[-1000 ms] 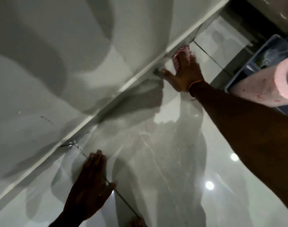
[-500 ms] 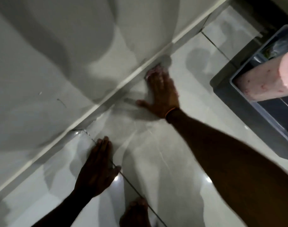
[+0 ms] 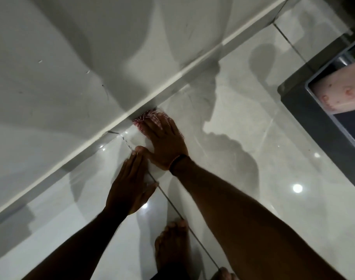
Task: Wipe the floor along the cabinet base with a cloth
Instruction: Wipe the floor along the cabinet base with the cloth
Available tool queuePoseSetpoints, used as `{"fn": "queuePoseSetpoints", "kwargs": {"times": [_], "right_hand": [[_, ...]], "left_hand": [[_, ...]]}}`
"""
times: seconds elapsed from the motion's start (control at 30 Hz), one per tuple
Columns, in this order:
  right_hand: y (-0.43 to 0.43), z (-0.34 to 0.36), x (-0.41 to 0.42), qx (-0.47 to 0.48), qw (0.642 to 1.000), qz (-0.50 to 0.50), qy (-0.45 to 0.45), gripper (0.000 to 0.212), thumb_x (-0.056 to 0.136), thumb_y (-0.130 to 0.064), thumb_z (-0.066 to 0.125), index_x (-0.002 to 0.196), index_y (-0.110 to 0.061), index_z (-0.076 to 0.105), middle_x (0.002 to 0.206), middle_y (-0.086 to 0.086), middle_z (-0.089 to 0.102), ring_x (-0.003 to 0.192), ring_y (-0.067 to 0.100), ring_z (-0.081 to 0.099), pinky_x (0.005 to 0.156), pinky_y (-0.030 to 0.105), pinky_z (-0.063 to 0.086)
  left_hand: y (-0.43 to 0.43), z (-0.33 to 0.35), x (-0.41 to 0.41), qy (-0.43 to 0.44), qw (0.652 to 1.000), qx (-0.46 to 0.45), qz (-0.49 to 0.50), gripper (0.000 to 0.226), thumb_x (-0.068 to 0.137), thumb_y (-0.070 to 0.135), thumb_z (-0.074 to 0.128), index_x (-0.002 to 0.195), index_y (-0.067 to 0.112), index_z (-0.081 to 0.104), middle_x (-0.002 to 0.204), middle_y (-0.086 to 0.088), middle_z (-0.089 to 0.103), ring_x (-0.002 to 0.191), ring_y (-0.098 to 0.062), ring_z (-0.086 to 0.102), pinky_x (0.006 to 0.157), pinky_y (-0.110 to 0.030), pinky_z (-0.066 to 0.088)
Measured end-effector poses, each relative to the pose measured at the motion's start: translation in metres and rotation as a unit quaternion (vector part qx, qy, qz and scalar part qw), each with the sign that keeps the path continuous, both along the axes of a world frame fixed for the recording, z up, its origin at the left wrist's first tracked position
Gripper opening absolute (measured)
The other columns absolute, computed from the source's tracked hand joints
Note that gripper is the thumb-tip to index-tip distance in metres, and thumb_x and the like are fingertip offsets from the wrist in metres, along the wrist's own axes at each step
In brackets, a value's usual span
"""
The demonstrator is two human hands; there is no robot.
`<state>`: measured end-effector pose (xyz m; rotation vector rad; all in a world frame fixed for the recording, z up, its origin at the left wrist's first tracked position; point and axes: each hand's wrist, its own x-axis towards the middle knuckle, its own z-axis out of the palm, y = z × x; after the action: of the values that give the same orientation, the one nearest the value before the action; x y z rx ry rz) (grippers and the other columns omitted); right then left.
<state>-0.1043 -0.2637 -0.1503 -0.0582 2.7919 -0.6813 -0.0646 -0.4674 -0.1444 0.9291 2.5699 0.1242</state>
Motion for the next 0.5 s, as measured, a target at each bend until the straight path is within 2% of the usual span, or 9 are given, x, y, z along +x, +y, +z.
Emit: {"fn": "queuePoseSetpoints", "kwargs": {"times": [0.07,0.13,0.23,0.3,0.37,0.5], "right_hand": [[-0.011,0.007,0.003,-0.015,1.000,0.015,-0.015,0.091,0.095,-0.073,0.013,0.173,-0.028,0.025,0.182,0.003,0.023,0.171,0.034,0.008,0.140,0.054,0.006],[0.004,0.008,-0.001,0.000,0.998,0.066,0.008,0.085,0.099,-0.071,0.021,0.172,-0.028,0.026,0.181,0.003,0.027,0.170,0.032,0.015,0.139,0.053,0.012],[0.057,0.002,-0.016,0.030,0.994,0.092,0.051,0.089,0.098,-0.081,0.034,0.171,-0.029,0.029,0.177,0.005,0.035,0.167,0.033,0.025,0.140,0.051,0.014],[0.100,-0.004,-0.024,0.057,0.994,0.058,0.072,0.092,0.098,-0.085,0.033,0.170,-0.027,0.033,0.176,0.008,0.036,0.166,0.034,0.027,0.139,0.051,0.013],[0.151,-0.008,-0.036,0.095,0.993,0.030,0.063,0.096,0.100,-0.088,0.019,0.171,-0.024,0.029,0.179,0.008,0.032,0.169,0.033,0.022,0.139,0.052,0.013],[0.239,-0.009,-0.059,0.142,0.985,-0.096,0.035,0.106,0.097,-0.091,0.009,0.172,-0.019,0.026,0.181,0.014,0.023,0.170,0.039,0.015,0.139,0.055,0.012]], "left_hand": [[0.000,0.001,0.001,-0.008,1.000,-0.004,0.009,0.093,0.102,0.066,0.043,0.164,-0.001,0.027,0.172,-0.023,0.027,0.161,-0.040,0.025,0.128,-0.055,0.033],[0.000,-0.002,0.003,0.006,1.000,0.005,0.006,0.091,0.101,0.061,0.049,0.161,-0.004,0.030,0.170,-0.026,0.030,0.159,-0.044,0.028,0.124,-0.058,0.037],[0.002,-0.004,0.005,0.011,1.000,0.010,0.016,0.093,0.099,0.058,0.053,0.163,-0.003,0.025,0.173,-0.024,0.024,0.162,-0.041,0.023,0.125,-0.059,0.036],[0.002,-0.007,0.005,0.010,1.000,0.010,0.015,0.094,0.099,0.059,0.051,0.164,-0.002,0.023,0.176,-0.021,0.018,0.164,-0.037,0.018,0.128,-0.055,0.031],[0.003,-0.008,0.002,0.008,1.000,0.014,0.009,0.095,0.098,0.061,0.050,0.164,-0.003,0.024,0.176,-0.020,0.017,0.164,-0.036,0.017,0.128,-0.054,0.030],[-0.001,-0.011,-0.002,0.010,1.000,0.027,-0.010,0.089,0.098,0.063,0.050,0.151,-0.008,0.047,0.176,-0.021,0.018,0.165,-0.036,0.015,0.126,-0.056,0.033]]}}
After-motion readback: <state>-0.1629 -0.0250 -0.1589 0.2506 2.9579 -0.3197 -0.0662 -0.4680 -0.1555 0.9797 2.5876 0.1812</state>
